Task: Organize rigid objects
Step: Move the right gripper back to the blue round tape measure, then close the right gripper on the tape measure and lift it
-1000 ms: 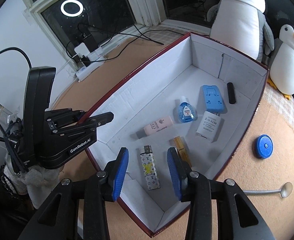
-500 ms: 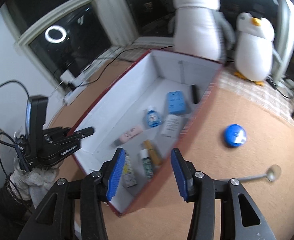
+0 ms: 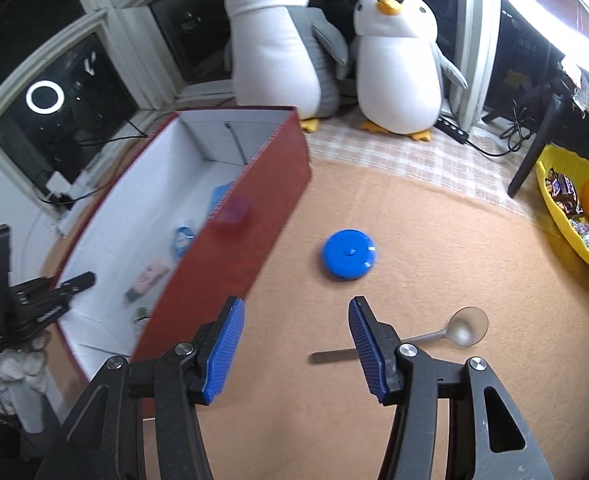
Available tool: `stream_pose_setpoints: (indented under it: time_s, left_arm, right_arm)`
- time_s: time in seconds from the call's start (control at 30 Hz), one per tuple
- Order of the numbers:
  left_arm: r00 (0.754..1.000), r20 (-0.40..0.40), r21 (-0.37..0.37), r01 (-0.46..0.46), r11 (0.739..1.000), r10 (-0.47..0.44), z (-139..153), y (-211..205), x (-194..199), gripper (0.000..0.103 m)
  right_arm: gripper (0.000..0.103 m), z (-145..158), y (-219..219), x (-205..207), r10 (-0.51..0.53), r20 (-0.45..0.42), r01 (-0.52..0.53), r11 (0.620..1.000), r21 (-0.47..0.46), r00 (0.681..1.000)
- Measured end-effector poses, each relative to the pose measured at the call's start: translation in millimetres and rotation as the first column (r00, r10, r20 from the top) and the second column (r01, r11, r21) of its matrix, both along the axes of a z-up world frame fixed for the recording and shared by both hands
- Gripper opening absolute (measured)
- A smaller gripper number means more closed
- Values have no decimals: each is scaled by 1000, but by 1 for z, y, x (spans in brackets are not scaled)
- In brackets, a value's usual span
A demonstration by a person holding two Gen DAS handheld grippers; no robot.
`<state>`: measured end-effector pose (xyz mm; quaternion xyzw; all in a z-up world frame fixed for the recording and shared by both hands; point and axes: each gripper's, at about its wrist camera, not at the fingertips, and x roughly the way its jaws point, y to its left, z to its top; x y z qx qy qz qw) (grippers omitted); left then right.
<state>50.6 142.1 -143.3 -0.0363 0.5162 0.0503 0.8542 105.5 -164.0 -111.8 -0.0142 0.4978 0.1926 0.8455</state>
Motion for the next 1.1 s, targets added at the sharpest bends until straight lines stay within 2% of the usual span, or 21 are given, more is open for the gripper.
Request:
stream_pose_setpoints:
  time_s: [0.33,1.1]
  left_arm:
    - [1000,-27,24,0,1000,1,-4,-2,6,14]
    - [998,-61,65,-9,998,13,-11,-7,14,14]
  right_arm:
    - [51,-36,7,33,6,-34,-9,998,-69,999]
    - [52,-79,23,86,29,-74,-41,985,-168,997]
